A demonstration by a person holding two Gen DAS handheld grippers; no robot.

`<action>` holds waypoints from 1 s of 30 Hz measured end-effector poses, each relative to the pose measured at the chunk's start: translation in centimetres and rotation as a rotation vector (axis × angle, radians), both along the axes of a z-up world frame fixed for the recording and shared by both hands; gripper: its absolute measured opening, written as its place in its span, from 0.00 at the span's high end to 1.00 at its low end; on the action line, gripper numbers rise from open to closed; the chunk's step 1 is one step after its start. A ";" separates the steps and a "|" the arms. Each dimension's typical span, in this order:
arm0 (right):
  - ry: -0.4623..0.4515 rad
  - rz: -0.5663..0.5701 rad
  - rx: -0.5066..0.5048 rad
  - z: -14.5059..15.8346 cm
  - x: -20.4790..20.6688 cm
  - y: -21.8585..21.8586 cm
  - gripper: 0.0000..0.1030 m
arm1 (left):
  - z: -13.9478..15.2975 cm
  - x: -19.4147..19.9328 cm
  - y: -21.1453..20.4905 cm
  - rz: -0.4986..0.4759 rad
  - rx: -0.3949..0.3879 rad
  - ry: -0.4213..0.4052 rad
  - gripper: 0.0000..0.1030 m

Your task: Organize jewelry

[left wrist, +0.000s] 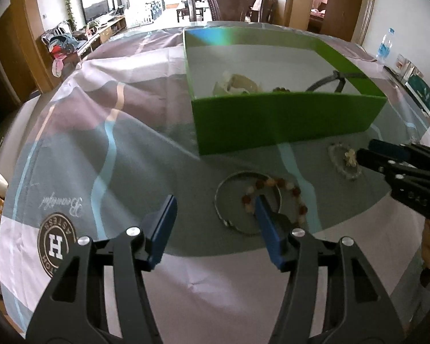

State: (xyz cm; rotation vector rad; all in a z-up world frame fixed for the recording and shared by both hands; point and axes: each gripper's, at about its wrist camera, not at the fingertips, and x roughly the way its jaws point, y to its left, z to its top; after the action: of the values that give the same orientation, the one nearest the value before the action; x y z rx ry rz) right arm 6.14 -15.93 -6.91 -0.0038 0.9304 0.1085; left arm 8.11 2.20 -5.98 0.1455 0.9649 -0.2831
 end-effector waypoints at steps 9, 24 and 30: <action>0.006 0.010 -0.013 -0.5 -0.3 0.9 0.96 | -1.4 -0.4 -0.6 -0.022 -0.015 0.031 0.44; 0.018 -0.067 0.013 -0.7 -6.2 -1.9 0.96 | -2.3 1.3 -2.5 -0.067 -0.035 0.070 0.76; 0.017 -0.090 0.050 -1.1 -6.7 -2.4 0.96 | -2.3 0.9 -3.0 -0.077 0.024 0.031 0.92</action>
State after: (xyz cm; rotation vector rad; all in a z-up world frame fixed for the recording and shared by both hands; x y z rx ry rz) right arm -0.57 -18.38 -7.96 0.0856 0.9432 0.0483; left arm 8.96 -0.80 -8.23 0.2012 0.9954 -0.3454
